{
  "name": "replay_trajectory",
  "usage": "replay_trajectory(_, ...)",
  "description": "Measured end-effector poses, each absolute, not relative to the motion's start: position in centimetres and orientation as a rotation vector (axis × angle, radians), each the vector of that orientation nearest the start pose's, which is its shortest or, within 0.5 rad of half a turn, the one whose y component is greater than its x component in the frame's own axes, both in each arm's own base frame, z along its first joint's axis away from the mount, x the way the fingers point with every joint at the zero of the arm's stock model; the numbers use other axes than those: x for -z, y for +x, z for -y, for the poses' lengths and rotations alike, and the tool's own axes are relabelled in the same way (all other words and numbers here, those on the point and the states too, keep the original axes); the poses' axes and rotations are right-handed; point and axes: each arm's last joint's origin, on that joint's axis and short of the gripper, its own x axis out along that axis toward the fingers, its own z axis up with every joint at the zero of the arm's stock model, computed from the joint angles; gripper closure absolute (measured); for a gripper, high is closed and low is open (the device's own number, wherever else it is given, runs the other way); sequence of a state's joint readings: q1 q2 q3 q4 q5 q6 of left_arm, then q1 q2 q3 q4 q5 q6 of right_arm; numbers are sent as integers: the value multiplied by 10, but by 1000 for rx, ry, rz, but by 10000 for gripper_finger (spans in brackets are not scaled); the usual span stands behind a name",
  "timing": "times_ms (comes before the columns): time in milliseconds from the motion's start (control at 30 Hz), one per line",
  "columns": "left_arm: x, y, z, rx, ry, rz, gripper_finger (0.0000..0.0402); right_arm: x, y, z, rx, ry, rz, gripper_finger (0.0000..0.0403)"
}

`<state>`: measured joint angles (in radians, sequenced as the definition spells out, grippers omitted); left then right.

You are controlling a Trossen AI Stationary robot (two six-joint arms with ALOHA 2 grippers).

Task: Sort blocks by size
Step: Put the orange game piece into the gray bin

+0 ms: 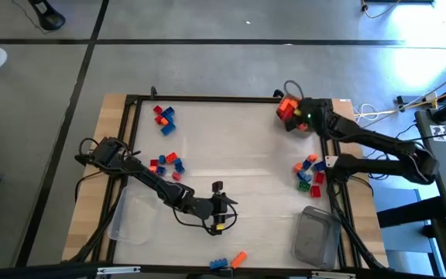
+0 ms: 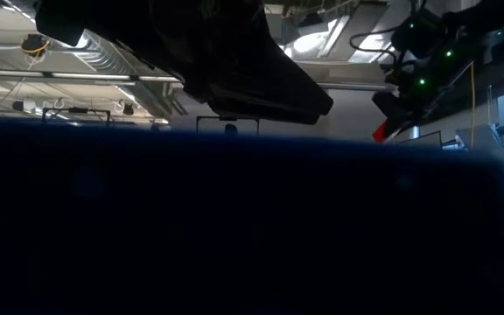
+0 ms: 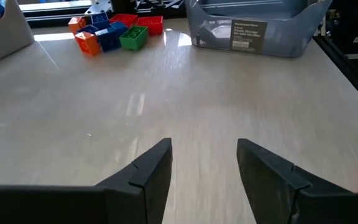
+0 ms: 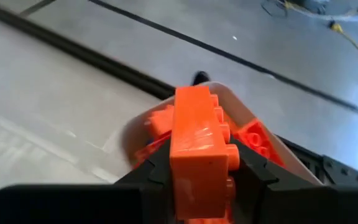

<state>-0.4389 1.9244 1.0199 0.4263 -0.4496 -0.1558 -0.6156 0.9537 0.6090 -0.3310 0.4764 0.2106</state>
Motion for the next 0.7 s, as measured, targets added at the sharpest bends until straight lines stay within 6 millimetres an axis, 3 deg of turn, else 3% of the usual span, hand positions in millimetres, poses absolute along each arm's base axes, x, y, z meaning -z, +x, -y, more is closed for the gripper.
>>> replay_trajectory(200, -152, 361, 156, -43, 59, -429, 233, -230, 135, 147, 1160, 373, -546, 302)
replay_trajectory(433, -151, 361, 156, -43, 64, -440, 233, -209, 137, 172, 1189, 464, -584, 302)
replay_trajectory(700, -150, 360, 155, -44, 70, -452, 233, -195, 142, 184, 1205, 479, -611, 301)
